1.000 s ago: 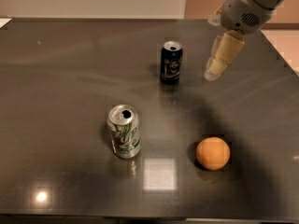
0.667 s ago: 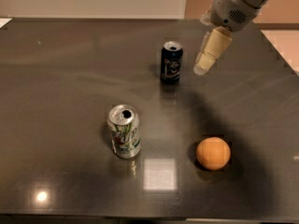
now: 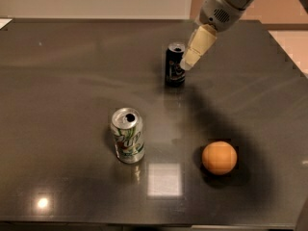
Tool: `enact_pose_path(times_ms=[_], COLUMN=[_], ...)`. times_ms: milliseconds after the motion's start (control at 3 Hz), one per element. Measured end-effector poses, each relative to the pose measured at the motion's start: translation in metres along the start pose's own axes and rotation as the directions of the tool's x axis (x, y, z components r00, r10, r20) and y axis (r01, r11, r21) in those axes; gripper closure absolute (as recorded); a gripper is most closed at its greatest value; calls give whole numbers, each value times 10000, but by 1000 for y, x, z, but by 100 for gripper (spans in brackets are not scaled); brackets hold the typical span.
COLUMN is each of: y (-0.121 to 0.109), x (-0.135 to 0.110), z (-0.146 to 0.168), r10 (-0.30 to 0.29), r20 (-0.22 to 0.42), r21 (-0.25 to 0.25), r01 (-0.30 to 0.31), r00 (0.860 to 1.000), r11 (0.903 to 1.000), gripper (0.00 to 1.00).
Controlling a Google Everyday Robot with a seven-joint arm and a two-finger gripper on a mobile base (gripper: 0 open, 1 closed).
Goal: Move pepsi can near 7up can
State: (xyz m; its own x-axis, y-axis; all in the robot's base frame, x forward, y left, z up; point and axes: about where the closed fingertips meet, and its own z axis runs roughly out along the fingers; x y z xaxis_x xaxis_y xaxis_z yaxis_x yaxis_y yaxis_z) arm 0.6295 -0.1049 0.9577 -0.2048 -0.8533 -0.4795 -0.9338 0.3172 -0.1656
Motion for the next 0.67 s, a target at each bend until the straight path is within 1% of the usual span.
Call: enact_pose_path(times_ms=[333, 667], y=[-11, -18], x=[-5, -9], z=[17, 30], r10=[486, 775], r20=[23, 31], r21=[-8, -96], r01=[-486, -775], r00=[9988, 9970], r11=[9988, 9969], gripper=[0, 0])
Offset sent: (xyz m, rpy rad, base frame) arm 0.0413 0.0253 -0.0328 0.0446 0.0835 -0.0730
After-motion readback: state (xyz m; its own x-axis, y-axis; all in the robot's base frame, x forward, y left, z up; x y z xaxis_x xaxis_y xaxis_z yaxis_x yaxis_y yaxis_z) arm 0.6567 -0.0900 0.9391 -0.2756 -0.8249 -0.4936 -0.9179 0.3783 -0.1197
